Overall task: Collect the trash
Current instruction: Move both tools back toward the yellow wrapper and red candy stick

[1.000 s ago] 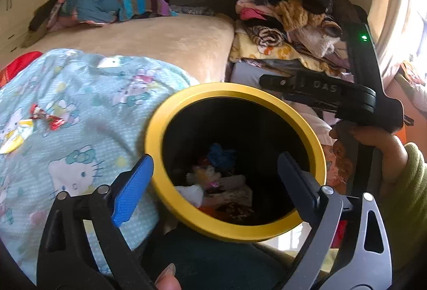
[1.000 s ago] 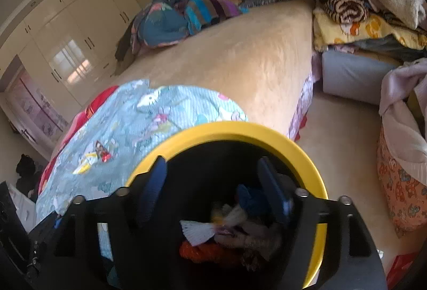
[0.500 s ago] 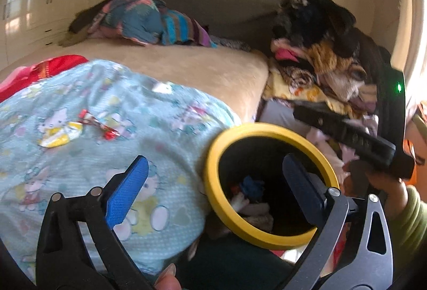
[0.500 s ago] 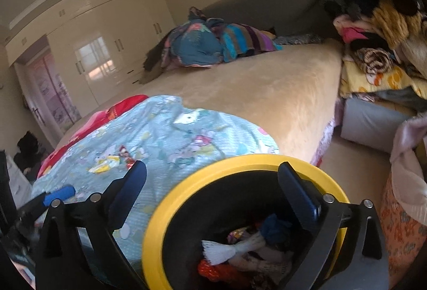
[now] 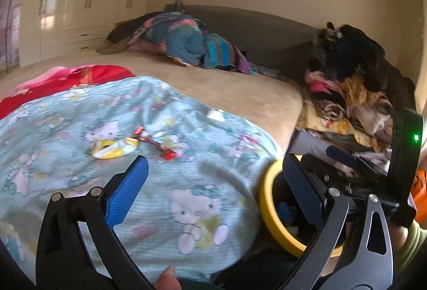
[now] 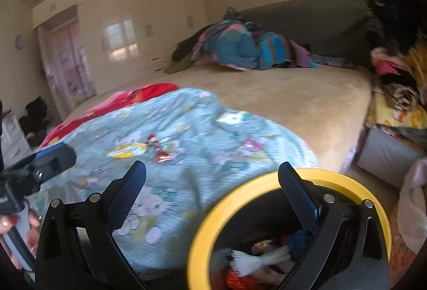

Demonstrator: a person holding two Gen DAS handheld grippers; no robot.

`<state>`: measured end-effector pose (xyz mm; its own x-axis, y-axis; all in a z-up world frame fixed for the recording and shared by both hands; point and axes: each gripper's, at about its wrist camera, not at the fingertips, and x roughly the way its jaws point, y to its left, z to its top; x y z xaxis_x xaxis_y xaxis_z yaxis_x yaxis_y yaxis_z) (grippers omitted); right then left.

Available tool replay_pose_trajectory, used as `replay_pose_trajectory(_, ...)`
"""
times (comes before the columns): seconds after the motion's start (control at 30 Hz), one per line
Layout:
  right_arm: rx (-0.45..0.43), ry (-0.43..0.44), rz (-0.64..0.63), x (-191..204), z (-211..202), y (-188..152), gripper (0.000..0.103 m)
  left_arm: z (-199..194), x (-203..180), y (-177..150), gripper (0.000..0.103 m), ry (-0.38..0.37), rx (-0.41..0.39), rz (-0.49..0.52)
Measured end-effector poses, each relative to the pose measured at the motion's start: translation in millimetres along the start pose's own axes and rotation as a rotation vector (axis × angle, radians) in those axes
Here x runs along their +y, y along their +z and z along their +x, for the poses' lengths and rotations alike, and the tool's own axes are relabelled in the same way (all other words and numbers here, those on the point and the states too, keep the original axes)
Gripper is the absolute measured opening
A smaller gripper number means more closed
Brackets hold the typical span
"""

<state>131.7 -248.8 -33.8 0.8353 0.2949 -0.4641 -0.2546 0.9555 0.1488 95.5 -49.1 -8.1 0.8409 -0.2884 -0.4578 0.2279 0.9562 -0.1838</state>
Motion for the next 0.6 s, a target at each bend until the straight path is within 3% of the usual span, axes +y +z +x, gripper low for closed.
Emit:
replay_pose_trajectory(0.3, 0.109, 0.076, -0.086, 48.0, 62.2, 4.5, 0.096, 2.8, 65.2, 2.5, 0.093, 0.099, -0.005, -0.152)
replay_pose_trajectory(0.6, 0.235, 0.052, -0.149, 74.4, 155.6, 5.1, 0.096, 16.6, 141.1, -2.8, 0.093, 0.182, 0.034, -0.326)
